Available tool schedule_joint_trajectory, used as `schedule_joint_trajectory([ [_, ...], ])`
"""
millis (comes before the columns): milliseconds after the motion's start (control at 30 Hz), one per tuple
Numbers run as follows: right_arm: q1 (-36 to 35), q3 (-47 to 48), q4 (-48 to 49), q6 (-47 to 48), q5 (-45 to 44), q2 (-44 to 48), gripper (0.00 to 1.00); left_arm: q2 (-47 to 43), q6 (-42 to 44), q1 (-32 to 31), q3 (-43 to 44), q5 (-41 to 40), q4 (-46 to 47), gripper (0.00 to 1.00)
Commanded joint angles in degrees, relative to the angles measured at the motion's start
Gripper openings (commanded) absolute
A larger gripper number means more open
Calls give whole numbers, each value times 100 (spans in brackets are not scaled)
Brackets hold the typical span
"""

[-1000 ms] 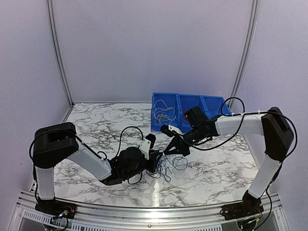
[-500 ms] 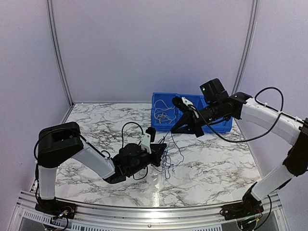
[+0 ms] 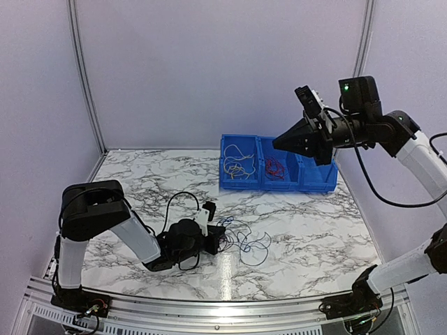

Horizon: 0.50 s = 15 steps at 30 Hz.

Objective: Untangle the cables

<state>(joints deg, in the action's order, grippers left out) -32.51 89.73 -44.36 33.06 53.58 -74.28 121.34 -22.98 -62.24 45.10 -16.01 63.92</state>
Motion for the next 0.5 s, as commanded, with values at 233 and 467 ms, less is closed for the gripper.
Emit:
schedule_joint_trajectory([
  [233,144,-2309,1824,-458,-1639,151,43,-785,-212,-40,-817,2,507,0],
  [467,-171,-2728,1879,-310,-1303,-889,60,-998,-334,-60,-932,103,789,0],
])
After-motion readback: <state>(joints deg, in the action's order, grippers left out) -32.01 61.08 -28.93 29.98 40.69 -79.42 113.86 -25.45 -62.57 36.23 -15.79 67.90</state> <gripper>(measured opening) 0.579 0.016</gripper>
